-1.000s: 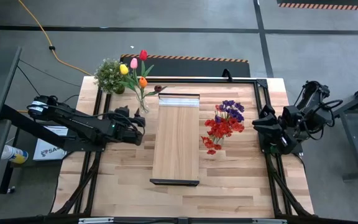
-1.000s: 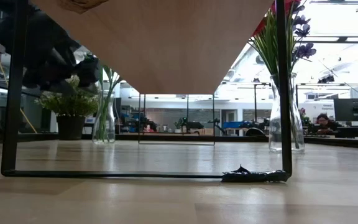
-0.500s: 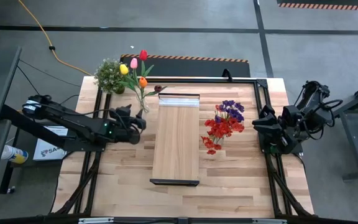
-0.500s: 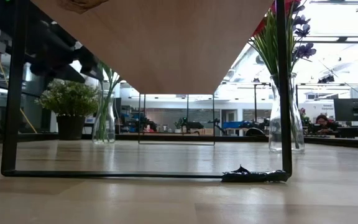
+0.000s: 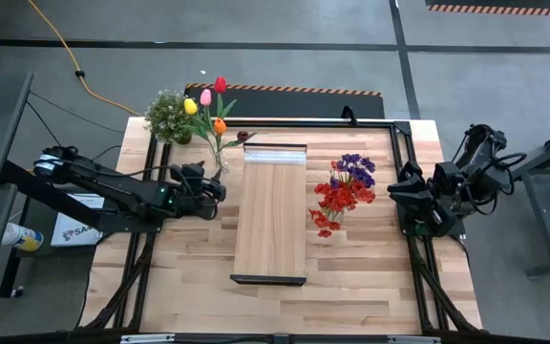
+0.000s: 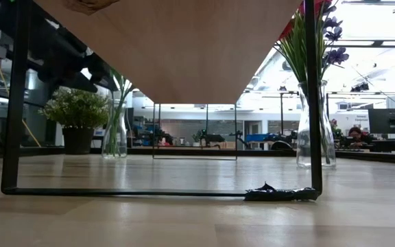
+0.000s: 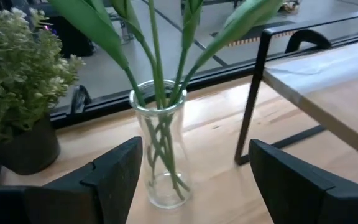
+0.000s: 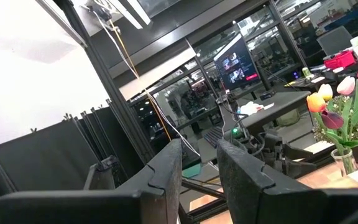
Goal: Pick and place flowers into a vace then onto a shelf
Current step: Put the top transparent vase on the shelf
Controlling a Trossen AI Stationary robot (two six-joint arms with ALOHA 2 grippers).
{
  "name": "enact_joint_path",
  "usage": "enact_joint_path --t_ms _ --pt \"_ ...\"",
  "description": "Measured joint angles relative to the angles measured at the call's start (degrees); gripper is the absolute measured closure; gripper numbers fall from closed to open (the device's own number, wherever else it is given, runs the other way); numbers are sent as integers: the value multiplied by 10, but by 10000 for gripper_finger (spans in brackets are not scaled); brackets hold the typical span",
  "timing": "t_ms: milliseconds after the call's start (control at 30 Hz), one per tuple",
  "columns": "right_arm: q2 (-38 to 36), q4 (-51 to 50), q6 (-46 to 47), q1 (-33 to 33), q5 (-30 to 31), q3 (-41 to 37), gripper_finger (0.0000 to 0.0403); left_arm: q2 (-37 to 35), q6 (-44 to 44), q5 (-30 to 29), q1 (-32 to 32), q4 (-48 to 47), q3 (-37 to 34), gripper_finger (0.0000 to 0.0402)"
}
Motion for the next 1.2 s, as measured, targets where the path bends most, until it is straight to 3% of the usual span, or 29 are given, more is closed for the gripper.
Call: enact_joint_path --t_ms 367,1033,1200 --pt "0 0 0 0 -4 0 309 0 0 77 0 5 0 76" --pt "0 0 0 0 -18 0 309 2 0 66 0 38 0 76" --pt "0 0 0 0 -18 0 309 6 1 66 34 28 0 76"
